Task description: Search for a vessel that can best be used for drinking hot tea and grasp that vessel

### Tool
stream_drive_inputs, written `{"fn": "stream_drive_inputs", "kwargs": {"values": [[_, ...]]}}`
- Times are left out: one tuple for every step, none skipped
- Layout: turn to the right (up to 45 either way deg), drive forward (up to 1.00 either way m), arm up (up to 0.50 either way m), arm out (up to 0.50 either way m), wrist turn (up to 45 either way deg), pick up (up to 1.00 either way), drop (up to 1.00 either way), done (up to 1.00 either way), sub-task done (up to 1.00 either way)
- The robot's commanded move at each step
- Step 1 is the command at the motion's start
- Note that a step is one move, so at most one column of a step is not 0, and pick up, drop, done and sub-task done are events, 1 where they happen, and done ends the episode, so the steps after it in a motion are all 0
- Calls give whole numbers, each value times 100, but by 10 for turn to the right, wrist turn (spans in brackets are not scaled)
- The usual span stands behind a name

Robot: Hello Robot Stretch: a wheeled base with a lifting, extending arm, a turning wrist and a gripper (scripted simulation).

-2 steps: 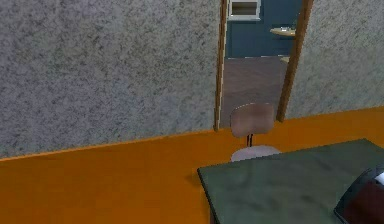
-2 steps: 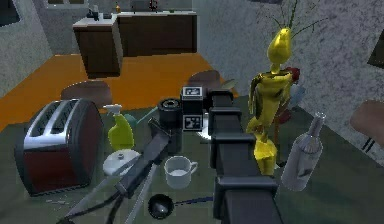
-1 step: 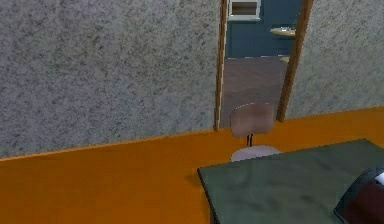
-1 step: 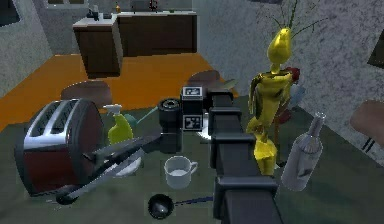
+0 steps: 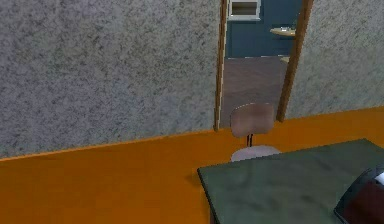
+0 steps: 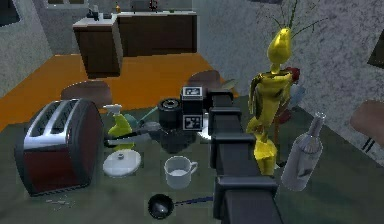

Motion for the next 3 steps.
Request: {"fn": "stream_drive_inputs", "kwargs": {"values": [[0,0,0,0,270,0,0,0,0],[0,0,-30,0,0,0,0,0,0],[0,0,0,0,0,100,0,0,0]]}}
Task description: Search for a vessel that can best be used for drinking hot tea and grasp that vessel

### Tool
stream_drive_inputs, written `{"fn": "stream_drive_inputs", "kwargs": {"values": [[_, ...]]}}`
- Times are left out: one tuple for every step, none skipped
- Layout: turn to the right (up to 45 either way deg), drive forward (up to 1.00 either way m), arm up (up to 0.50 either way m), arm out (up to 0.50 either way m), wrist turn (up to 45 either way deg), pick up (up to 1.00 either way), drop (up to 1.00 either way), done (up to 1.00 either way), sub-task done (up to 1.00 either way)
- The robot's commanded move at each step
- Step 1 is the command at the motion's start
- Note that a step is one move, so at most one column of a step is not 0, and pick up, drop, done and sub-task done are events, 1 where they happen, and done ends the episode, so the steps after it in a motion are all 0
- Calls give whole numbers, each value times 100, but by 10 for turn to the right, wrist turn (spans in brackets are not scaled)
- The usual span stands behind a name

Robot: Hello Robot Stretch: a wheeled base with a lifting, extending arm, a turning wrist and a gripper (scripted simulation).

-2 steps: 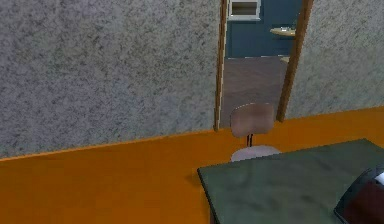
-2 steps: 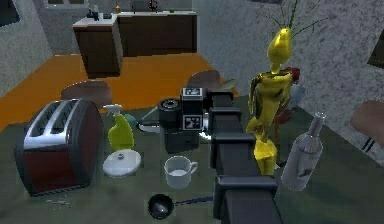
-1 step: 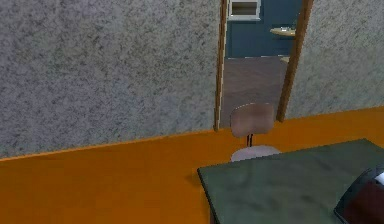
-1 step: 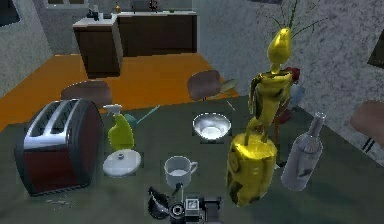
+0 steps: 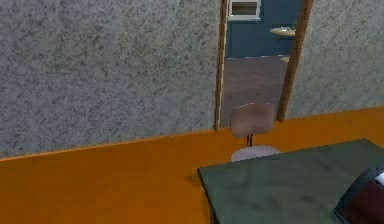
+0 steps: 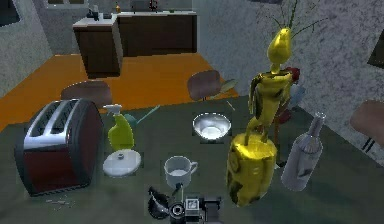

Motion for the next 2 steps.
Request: {"fn": "stream_drive_inputs", "kwargs": {"values": [[0,0,10,0,0,0,0,0,0],[0,0,0,0,0,0,0,100,0]]}}
